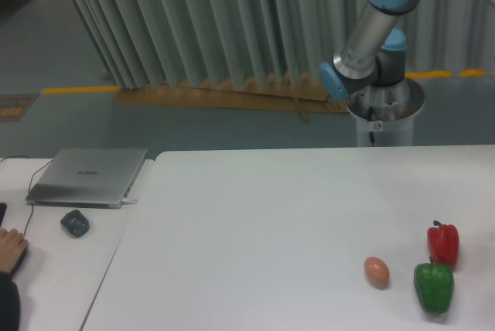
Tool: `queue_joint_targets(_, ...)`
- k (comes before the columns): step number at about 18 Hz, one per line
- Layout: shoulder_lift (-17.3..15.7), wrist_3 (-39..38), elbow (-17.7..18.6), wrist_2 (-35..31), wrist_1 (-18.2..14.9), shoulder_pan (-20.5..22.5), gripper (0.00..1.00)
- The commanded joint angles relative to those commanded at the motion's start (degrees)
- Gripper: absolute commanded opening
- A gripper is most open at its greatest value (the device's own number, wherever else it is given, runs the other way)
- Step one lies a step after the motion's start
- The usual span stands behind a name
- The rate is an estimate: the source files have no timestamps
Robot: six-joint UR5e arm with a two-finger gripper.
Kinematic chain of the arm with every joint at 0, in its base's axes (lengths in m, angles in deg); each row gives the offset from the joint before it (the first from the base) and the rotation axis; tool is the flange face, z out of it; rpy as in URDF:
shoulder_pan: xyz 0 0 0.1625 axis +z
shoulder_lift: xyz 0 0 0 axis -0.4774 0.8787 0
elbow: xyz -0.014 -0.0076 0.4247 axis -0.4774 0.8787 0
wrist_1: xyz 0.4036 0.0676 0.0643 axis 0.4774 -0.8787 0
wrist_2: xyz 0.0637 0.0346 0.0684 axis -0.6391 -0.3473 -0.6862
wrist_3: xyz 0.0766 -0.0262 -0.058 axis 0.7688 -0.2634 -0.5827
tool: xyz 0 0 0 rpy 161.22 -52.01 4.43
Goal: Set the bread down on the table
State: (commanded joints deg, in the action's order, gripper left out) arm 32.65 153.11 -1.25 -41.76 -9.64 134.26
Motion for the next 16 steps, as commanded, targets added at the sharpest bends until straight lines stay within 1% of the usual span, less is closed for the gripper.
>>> queue_joint_targets(3, 0.17, 0.09, 0.0, -0.97, -0.97, 0.09, 0.29)
queue_joint_targets(5, 0.09, 0.09, -0.18, -0.89, -2.19, 0.17, 0.26)
queue_joint_targets(6, 0.09, 0.09, -0.44, -0.88, -3.07, 0.18, 0.22)
queue_joint_targets(7, 0.09, 0.01, -0.27, -0.88, -3.25, 0.18, 0.19)
queue_joint_targets(9, 0.09, -0.08, -0.44, -0.8, -3.34, 0.18, 0.19)
queue_joint_targets(10, -0.09, -0.43, -0.79, -0.45, -4.04, 0.18, 0.19)
queue_joint_targets(13, -0.79, -0.52, -2.81, -0.27, -8.86, 0.35, 0.19)
queue_joint_targets(16, -2.9, -0.52, -2.99, 2.18, -11.59, 0.79, 0.2)
